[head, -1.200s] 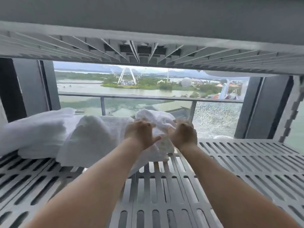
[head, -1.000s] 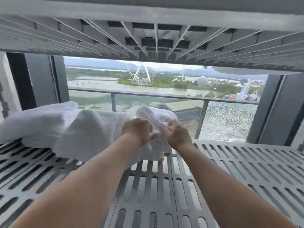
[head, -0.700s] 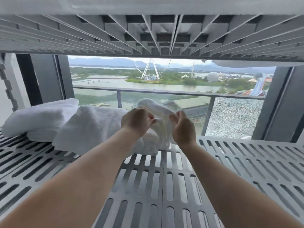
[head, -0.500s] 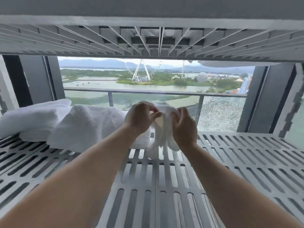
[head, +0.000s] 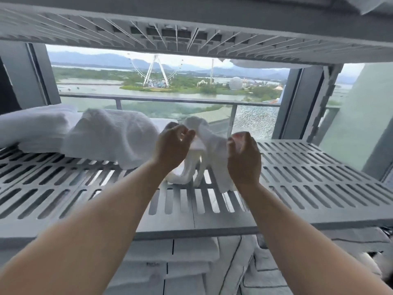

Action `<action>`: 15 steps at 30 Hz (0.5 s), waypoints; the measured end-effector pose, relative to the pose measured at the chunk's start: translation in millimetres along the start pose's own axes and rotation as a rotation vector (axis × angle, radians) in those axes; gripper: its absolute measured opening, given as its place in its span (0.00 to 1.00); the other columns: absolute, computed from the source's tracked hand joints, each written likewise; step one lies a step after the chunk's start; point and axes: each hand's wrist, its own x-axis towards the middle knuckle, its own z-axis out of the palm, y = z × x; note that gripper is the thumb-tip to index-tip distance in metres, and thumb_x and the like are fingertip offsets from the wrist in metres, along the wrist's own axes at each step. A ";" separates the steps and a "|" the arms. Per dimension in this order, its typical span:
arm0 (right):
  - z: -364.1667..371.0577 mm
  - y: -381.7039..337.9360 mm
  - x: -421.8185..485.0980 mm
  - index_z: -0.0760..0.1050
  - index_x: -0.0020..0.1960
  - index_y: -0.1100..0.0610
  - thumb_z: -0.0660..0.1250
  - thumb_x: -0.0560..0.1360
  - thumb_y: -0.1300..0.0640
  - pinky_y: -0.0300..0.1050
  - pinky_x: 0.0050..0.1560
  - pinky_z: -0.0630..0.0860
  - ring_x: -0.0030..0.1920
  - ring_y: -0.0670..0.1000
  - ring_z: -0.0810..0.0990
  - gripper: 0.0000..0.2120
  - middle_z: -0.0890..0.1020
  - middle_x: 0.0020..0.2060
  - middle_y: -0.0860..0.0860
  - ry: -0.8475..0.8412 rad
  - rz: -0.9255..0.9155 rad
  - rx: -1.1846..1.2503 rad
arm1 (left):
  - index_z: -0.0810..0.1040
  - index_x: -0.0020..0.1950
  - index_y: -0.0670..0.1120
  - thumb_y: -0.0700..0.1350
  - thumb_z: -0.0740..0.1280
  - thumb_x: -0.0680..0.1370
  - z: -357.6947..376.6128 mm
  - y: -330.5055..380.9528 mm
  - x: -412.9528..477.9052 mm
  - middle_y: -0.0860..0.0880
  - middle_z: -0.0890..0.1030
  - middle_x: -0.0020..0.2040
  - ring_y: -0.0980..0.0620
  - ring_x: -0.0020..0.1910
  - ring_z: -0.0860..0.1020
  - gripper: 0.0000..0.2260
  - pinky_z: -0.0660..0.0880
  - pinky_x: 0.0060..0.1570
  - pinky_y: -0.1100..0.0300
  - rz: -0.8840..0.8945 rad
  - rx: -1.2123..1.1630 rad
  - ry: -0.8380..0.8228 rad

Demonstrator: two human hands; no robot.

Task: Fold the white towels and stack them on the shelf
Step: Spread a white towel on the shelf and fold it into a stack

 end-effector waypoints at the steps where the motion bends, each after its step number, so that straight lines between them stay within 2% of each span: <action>1: -0.9 -0.3 -3.4 0.77 0.53 0.54 0.61 0.80 0.48 0.43 0.45 0.65 0.50 0.53 0.77 0.10 0.81 0.49 0.52 -0.023 -0.005 -0.030 | 0.78 0.47 0.49 0.56 0.61 0.81 -2.2 -4.6 -4.4 0.52 0.74 0.52 0.50 0.46 0.78 0.13 0.70 0.44 0.56 -0.027 0.038 -0.018; 4: -1.1 -4.7 -6.5 0.82 0.47 0.55 0.62 0.80 0.47 0.46 0.49 0.71 0.48 0.52 0.77 0.14 0.82 0.48 0.52 -0.059 -0.039 -0.109 | 0.75 0.49 0.53 0.59 0.59 0.80 -2.5 -20.0 -9.3 0.51 0.74 0.53 0.49 0.48 0.77 0.12 0.74 0.48 0.52 -0.140 0.123 -0.079; 7: 3.8 -14.3 -0.3 0.85 0.48 0.56 0.63 0.79 0.47 0.51 0.57 0.74 0.51 0.55 0.80 0.15 0.84 0.49 0.54 -0.102 -0.066 -0.159 | 0.76 0.58 0.50 0.60 0.57 0.81 10.0 -32.8 -7.2 0.49 0.77 0.54 0.47 0.53 0.76 0.17 0.71 0.51 0.51 -0.273 0.064 -0.226; 9: 10.7 -23.1 9.4 0.85 0.47 0.56 0.63 0.79 0.49 0.48 0.54 0.76 0.48 0.56 0.82 0.15 0.85 0.45 0.54 -0.152 -0.062 -0.153 | 0.75 0.61 0.48 0.60 0.55 0.83 19.6 -38.4 -5.5 0.48 0.76 0.53 0.45 0.54 0.75 0.19 0.68 0.52 0.52 -0.367 -0.019 -0.248; 11: 22.0 -34.9 20.9 0.84 0.46 0.56 0.62 0.79 0.50 0.45 0.47 0.76 0.44 0.56 0.82 0.14 0.85 0.41 0.54 -0.228 -0.036 -0.124 | 0.76 0.56 0.50 0.60 0.54 0.83 23.0 -42.7 -1.5 0.48 0.77 0.51 0.45 0.53 0.74 0.17 0.67 0.50 0.52 -0.410 -0.076 -0.196; 13: 37.4 -45.9 29.7 0.83 0.47 0.55 0.62 0.78 0.52 0.43 0.43 0.73 0.45 0.56 0.82 0.12 0.85 0.42 0.53 -0.279 -0.043 -0.090 | 0.77 0.47 0.49 0.58 0.55 0.82 17.8 -45.9 4.4 0.47 0.80 0.47 0.42 0.50 0.78 0.17 0.72 0.49 0.50 -0.402 -0.091 -0.160; 15: 56.9 -56.3 33.3 0.83 0.50 0.54 0.63 0.78 0.53 0.42 0.43 0.71 0.47 0.55 0.81 0.10 0.85 0.45 0.52 -0.340 -0.083 -0.044 | 0.80 0.47 0.47 0.57 0.56 0.79 4.6 -52.0 8.1 0.46 0.83 0.45 0.42 0.48 0.81 0.18 0.78 0.49 0.46 -0.374 -0.028 -0.108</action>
